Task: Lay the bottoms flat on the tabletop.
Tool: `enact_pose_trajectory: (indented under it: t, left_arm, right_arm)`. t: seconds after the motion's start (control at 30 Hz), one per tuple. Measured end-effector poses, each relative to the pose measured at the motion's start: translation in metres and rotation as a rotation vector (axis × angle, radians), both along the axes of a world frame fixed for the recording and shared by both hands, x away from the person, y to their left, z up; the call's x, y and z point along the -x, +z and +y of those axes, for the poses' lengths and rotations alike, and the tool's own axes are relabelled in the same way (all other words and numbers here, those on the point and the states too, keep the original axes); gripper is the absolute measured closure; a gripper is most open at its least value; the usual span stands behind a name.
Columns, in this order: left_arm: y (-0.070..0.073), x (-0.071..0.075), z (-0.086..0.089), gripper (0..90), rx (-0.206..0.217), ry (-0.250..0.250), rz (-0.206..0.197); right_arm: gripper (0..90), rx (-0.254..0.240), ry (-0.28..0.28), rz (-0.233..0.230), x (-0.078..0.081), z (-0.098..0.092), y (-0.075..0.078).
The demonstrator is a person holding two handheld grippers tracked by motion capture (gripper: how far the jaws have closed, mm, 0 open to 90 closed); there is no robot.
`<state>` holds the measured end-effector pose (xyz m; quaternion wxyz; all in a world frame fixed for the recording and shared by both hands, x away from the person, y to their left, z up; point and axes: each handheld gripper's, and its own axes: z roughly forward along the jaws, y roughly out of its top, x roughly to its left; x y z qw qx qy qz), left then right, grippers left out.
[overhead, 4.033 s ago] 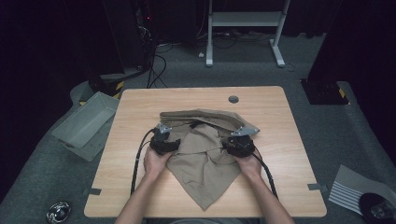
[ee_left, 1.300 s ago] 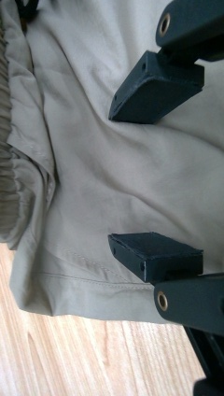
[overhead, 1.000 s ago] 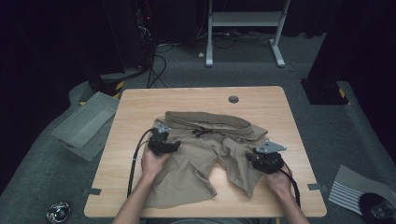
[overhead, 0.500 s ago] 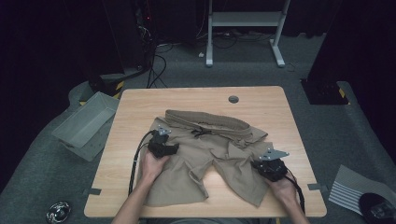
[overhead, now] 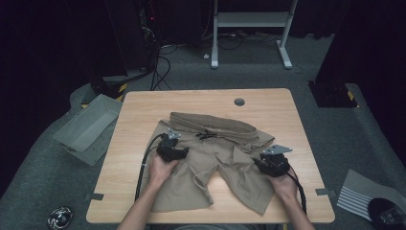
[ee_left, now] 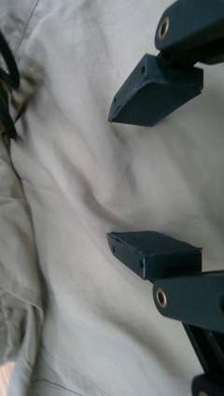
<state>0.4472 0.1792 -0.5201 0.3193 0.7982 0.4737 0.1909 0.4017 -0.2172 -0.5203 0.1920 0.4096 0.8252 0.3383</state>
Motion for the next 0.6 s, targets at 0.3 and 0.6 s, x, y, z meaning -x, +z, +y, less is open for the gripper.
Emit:
enact_pose_trajectory:
  t: [0.3,0.6]
  left_arm:
    - [0.004,0.011,0.005,39.3,-0.007,-0.011,0.036]
    - [0.006,-0.014,0.009,37.6,0.041,0.067,0.01]
  right_arm:
    - [60.6,0.035,0.036,-0.011,0.02,-0.007,0.007]
    - [57.6,-0.092,-0.051,-0.084,-0.015,0.0,0.024]
